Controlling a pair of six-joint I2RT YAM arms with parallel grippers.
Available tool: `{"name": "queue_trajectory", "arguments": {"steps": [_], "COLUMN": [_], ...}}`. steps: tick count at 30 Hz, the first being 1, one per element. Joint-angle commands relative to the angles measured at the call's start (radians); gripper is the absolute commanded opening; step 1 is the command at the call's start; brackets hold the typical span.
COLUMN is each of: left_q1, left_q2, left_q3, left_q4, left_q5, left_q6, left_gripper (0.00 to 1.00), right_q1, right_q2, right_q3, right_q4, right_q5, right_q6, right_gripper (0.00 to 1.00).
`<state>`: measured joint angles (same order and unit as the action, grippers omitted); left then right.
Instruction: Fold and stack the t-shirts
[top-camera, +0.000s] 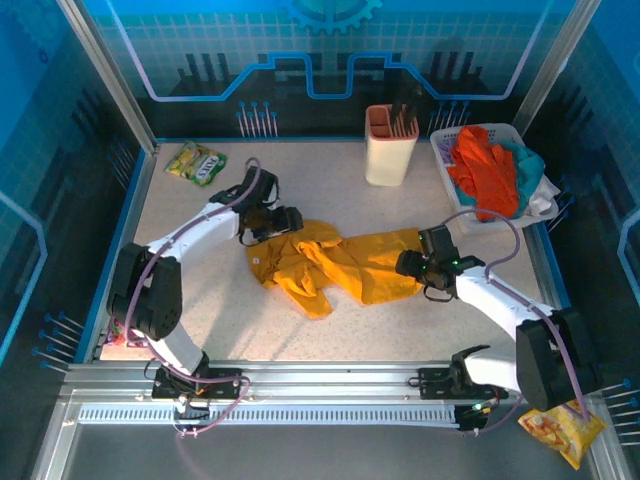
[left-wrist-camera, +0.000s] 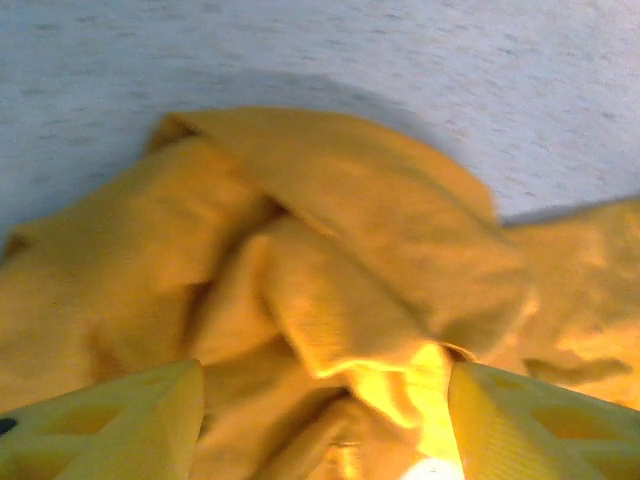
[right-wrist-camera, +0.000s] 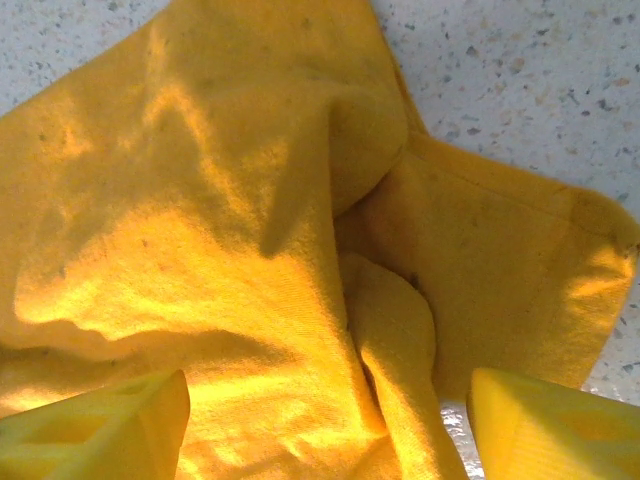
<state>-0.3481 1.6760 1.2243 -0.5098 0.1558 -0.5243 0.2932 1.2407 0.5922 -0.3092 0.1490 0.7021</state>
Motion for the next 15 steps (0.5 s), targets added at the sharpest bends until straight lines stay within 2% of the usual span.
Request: {"name": "queue_trajectory", "arguments": {"steps": [1, 7, 9, 12, 15], "left_q1": [-0.018, -0.033, -0.035, -0.035, -0.034], "left_q2": [0.073, 0.206, 0.226, 0.233, 0.238], "left_q3": [0.071, 0.171, 0.175, 0.158, 0.139], "left_q4": [0.005, -0.030, -0.039, -0.055, -0.051], "left_q5": [0.042, 0.034, 0.016, -0.053, -0.107], "left_q6": [-0.009, -0.002, -0.003, 0.013, 0.026], "left_gripper": [0.58, 0.49, 0.50, 0.55, 0.56], "right_q1": [-0.010, -0.011, -0.010, -0.009, -0.010], "right_q2": [0.011, 0.013, 0.008, 0.012, 0.032], "right_q3": [0.009, 0.004, 0.000, -0.001, 0.012], "right_q4": [0.010, -0.004, -0.006, 0.005, 0.010], "right_q5": [-0.018, -0.017, -0.017, -0.024, -0.047], "right_q6": [-0.012, -0.009, -0.006, -0.001, 0.003], "right_gripper": [0.74, 0.75, 0.75, 0.75, 0.75]}}
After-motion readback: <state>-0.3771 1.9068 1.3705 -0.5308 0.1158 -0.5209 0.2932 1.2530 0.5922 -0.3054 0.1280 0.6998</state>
